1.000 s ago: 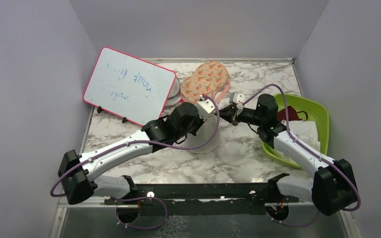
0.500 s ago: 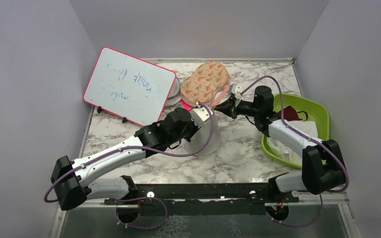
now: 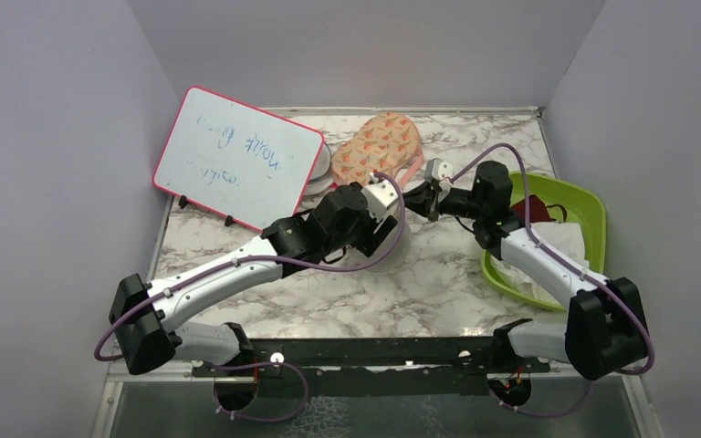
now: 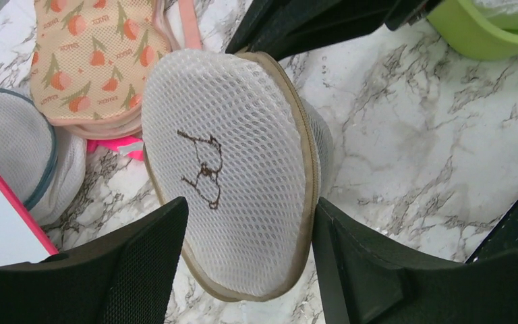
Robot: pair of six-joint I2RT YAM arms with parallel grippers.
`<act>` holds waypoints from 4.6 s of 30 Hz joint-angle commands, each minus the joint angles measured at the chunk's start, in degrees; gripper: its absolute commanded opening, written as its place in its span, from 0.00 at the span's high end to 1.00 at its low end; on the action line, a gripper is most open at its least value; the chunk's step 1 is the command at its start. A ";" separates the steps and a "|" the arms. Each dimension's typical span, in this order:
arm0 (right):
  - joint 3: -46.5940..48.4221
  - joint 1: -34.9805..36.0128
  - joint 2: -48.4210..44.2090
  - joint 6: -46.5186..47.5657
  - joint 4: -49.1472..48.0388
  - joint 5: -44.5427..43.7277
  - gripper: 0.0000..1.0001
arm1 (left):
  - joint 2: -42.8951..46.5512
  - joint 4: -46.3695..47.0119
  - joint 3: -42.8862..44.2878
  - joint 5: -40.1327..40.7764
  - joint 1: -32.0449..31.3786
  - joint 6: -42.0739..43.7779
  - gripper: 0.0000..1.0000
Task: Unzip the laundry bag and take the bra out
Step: Unzip the laundry bag at the center of the board, then open the laundry bag at the center of the board.
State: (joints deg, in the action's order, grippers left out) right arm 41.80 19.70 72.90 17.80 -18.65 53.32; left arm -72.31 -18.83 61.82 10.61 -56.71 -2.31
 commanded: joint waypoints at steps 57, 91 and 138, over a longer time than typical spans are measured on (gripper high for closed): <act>5.30 0.95 -4.93 -25.90 19.59 -23.44 0.00 | -2.91 -17.64 22.14 13.10 1.03 -6.70 1.00; 8.92 10.63 3.56 -43.55 44.81 -50.98 0.06 | -2.38 -21.57 18.86 6.56 11.83 -11.82 1.00; 23.44 17.30 -0.73 -30.35 54.45 -36.61 0.00 | 2.86 9.71 23.30 -1.57 18.39 -3.43 0.15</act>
State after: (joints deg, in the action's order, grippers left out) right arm 66.13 33.78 69.65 -9.37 39.00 18.87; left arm -73.38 -26.57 88.33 18.85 -38.68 -7.57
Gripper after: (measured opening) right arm 0.999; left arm 0.825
